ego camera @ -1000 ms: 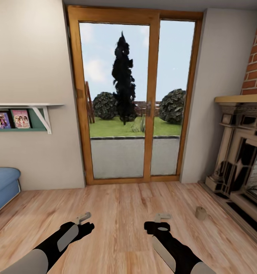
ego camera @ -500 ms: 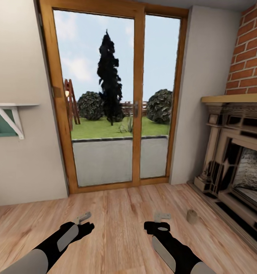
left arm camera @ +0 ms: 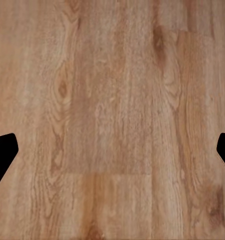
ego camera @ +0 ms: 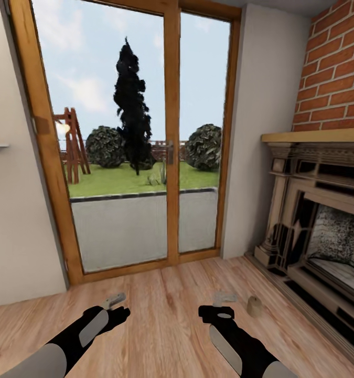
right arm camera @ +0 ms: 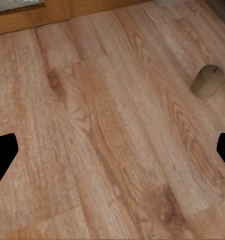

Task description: Place each of the two pumpkins and all three candles from the living room inside a cabinet in the living room (use any cabinet), then make sure every cabinet is closed, and position the cauldron so it is next to a table in the living room.

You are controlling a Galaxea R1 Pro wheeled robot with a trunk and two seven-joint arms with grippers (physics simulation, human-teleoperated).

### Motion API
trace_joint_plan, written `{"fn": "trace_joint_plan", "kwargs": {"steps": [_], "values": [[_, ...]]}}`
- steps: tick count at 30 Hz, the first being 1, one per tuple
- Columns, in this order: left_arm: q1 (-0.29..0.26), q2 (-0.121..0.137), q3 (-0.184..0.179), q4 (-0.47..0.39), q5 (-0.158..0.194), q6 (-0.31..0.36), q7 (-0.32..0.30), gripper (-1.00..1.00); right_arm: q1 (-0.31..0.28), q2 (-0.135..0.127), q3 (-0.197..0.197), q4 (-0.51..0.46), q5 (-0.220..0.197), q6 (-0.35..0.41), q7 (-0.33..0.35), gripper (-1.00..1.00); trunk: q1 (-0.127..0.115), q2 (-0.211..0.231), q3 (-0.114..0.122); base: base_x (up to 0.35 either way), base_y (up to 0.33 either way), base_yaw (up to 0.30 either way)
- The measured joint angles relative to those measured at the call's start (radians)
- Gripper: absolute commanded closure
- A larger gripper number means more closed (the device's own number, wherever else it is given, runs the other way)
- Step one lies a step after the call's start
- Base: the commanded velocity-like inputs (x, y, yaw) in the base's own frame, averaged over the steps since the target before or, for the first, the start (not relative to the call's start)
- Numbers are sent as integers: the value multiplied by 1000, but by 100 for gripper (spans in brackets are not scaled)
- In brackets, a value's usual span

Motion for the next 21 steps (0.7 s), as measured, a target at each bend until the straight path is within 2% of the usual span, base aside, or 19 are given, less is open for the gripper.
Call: {"fn": "trace_joint_plan", "kwargs": {"steps": [5,9,13,17,21], "values": [[0,0,0,0,1,0,0,-100,0,0,0,-1,0,0,3,-100,0,0,2,336,0,-274],[0,0,0,0,1,0,0,-100,0,-1,-6,-1,-1,4,46,-100,0,0,3,336,0,-232],[0,0,0,0,1,0,0,-100,0,0,-12,0,-7,18,86,-100,0,0,1,336,0,-58],[0,1,0,0,1,0,0,-100,0,3,-14,0,-41,22,94,-100,0,0,-4,337,0,-6],[0,2,0,0,1,0,0,-100,0,3,-15,1,-58,22,94,-100,0,0,-11,337,0,-1]]}}
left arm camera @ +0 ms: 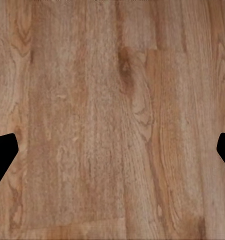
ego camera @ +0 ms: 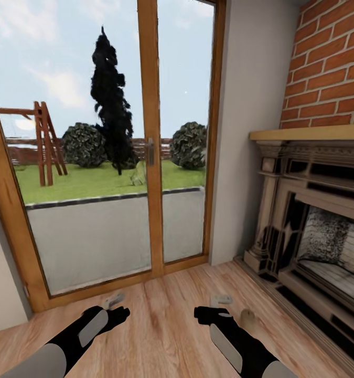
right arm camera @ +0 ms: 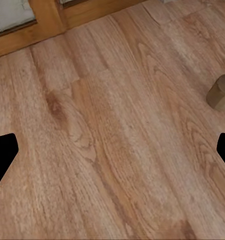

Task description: Place each of the two pumpkins and all three candles from the living room inside a cabinet in the living room (use any cabinet), then make sure every cabinet is closed, and position the cauldron so it is next to a table in the living room.

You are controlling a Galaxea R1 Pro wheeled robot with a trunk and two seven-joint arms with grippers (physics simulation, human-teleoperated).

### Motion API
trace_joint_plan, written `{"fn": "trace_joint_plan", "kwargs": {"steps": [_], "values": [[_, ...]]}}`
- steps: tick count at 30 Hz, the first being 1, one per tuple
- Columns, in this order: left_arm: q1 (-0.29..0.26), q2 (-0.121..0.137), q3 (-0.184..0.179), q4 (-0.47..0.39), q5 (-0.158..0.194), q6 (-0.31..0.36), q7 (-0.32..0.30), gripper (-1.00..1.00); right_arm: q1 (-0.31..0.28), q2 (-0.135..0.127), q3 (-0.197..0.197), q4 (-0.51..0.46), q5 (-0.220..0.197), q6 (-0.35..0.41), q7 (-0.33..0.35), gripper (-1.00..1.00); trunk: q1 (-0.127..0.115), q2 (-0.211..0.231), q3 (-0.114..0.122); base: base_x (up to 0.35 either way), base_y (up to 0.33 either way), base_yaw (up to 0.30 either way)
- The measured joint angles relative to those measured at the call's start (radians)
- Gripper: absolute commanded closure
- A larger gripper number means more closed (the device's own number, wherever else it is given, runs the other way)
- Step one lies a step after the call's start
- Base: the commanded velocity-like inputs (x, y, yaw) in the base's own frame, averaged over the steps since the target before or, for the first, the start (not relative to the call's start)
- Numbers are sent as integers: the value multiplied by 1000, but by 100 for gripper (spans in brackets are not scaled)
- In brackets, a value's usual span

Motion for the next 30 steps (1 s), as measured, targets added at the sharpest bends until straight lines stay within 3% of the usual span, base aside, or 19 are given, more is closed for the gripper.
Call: {"fn": "trace_joint_plan", "kwargs": {"steps": [14,23,30], "values": [[0,2,0,0,0,0,0,-100,0,-2,-3,2,-6,0,0,-100,0,0,-23,336,-4,0],[0,2,0,0,0,0,0,-100,0,-7,0,0,-2,-11,2,-100,0,0,-36,296,-123,-3],[0,1,0,1,0,0,-1,-100,0,-2,0,0,-3,-4,3,-100,0,0,-39,222,-164,-218]]}}
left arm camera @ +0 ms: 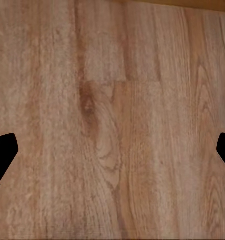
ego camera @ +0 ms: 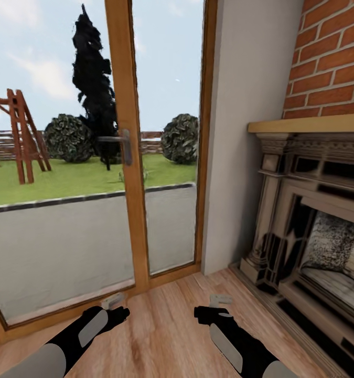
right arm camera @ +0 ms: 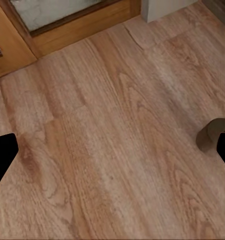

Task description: Place each of the two pumpkins and all three candles from the living room inside a cabinet in the living room (use any cabinet), then make sure every cabinet is closed, and position the cauldron so it is next to a table in the living room.

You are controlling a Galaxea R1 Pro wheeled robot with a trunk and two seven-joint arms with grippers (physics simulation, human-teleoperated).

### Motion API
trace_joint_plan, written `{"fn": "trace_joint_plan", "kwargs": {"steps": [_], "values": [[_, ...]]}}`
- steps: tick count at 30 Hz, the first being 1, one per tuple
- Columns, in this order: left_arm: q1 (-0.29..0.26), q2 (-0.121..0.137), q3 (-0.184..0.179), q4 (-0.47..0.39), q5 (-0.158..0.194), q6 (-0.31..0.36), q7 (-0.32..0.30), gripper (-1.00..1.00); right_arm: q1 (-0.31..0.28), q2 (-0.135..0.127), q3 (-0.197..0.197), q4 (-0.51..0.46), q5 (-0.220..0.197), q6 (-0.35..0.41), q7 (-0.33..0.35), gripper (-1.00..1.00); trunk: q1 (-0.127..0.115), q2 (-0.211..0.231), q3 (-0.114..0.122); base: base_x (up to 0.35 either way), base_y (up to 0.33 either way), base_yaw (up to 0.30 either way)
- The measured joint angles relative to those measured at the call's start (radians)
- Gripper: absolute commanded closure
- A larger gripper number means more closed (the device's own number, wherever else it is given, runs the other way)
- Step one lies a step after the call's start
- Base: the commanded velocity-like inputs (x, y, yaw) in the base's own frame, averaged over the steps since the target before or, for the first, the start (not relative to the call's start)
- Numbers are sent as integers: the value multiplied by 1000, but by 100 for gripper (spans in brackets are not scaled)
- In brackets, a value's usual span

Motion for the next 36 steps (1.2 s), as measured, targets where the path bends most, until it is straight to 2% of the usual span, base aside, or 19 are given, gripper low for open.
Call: {"fn": "trace_joint_plan", "kwargs": {"steps": [11,28,36], "values": [[0,0,0,0,0,0,0,-100,0,-4,0,0,0,-7,4,-100,0,0,-4,150,-108,-242],[0,2,0,-1,3,0,1,-100,0,-1,2,0,0,-11,6,-100,0,0,-6,34,-23,-14],[0,3,0,0,6,0,0,-100,0,-1,0,0,0,-11,5,-100,0,0,-6,3,-1,-227]]}}
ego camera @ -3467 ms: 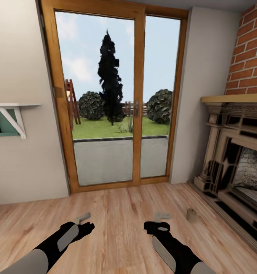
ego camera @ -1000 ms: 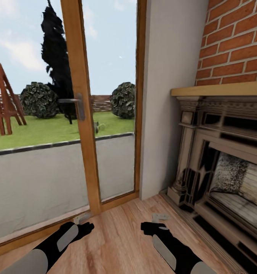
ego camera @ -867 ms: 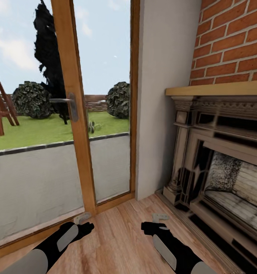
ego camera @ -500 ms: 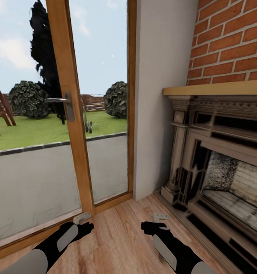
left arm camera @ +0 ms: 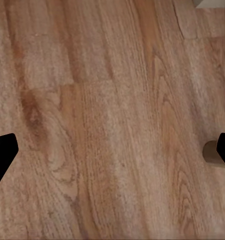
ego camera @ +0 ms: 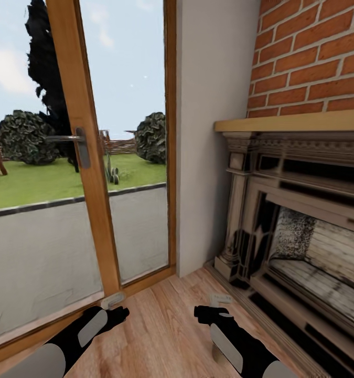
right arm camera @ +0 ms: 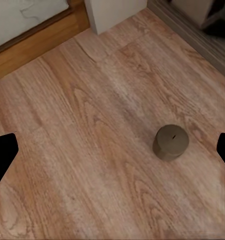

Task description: Place each of the two pumpkins and all three candles from the living room inside a cabinet in the living room (use any cabinet), then make sure every cabinet is closed, and position the cauldron so it is next to a table in the living room.

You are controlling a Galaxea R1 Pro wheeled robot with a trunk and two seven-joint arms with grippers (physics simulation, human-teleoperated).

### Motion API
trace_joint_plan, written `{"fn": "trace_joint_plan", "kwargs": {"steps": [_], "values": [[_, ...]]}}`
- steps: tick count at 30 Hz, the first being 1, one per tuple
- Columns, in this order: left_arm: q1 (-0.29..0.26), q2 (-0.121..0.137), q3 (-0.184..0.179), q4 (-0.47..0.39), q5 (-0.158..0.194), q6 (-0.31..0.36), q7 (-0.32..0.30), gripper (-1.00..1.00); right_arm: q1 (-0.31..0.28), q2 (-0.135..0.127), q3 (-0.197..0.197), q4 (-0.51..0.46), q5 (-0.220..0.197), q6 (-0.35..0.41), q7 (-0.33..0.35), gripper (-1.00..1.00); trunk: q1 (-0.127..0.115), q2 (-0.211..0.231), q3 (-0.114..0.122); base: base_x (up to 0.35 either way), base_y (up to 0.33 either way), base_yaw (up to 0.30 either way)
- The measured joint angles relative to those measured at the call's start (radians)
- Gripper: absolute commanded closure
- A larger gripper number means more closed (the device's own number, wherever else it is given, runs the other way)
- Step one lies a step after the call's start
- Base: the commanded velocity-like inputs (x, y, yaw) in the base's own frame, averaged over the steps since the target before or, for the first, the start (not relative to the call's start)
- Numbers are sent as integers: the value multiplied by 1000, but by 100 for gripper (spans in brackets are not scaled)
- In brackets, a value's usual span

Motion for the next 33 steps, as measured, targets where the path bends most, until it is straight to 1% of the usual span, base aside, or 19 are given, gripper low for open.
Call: {"fn": "trace_joint_plan", "kwargs": {"steps": [6,8,11,12,13,15,18,20,22,24,25,26,28,29,31,32,33], "values": [[0,2,1,0,1,0,-2,-100,0,0,0,0,0,0,-1,-100,0,0,0,0,0,-287],[0,4,1,-1,2,0,-16,-100,0,-1,0,0,0,-1,-1,-100,0,0,0,0,0,-288],[0,7,7,-1,1,7,-70,-100,0,0,0,1,-1,-1,-3,-100,0,0,0,41,0,-288],[0,13,9,-3,1,13,-103,-100,0,0,0,1,-1,-1,-4,-100,0,0,0,171,0,-288],[0,20,10,-7,1,18,-121,-100,0,-1,0,1,-1,-1,-5,-100,0,0,0,229,0,-288],[-1,33,10,-11,2,35,-139,-100,0,0,0,1,-2,-1,-6,-100,0,0,0,272,0,-286],[-3,53,18,-35,4,122,-154,-100,0,-1,0,0,-1,-2,-7,-100,-1,0,0,313,0,-260],[-4,61,42,-77,4,182,-156,-100,0,-1,0,0,0,-3,-9,-100,-1,0,0,311,0,-142],[-4,67,82,-134,3,235,-156,-100,0,-1,0,0,1,-3,-12,-100,-1,0,0,259,0,-58],[-4,83,131,-173,2,295,-156,-100,0,-3,0,1,1,-3,-14,-100,0,0,0,144,0,-22],[-5,99,173,-190,3,343,-158,-100,0,-2,0,2,2,-3,-15,-100,0,0,0,64,0,-9],[-5,108,201,-201,8,376,-159,-100,0,-1,0,2,2,-1,-16,-100,0,0,0,41,0,-6],[-4,117,246,-234,21,444,-159,-100,0,1,0,4,2,7,-17,-100,0,0,0,24,0,-3],[-3,119,254,-244,24,462,-160,-100,0,1,0,6,2,8,-17,-100,0,0,0,13,0,-2],[-1,125,273,-284,44,531,-161,-100,0,2,0,30,2,11,-25,-100,0,0,0,7,0,-1],[-1,128,278,-299,60,558,-161,-100,0,3,0,55,2,12,-31,-100,0,0,0,4,0,-1],[0,138,281,-312,82,578,-162,-100,0,3,0,89,2,12,-36,-100,0,0,0,2,0,0]]}}
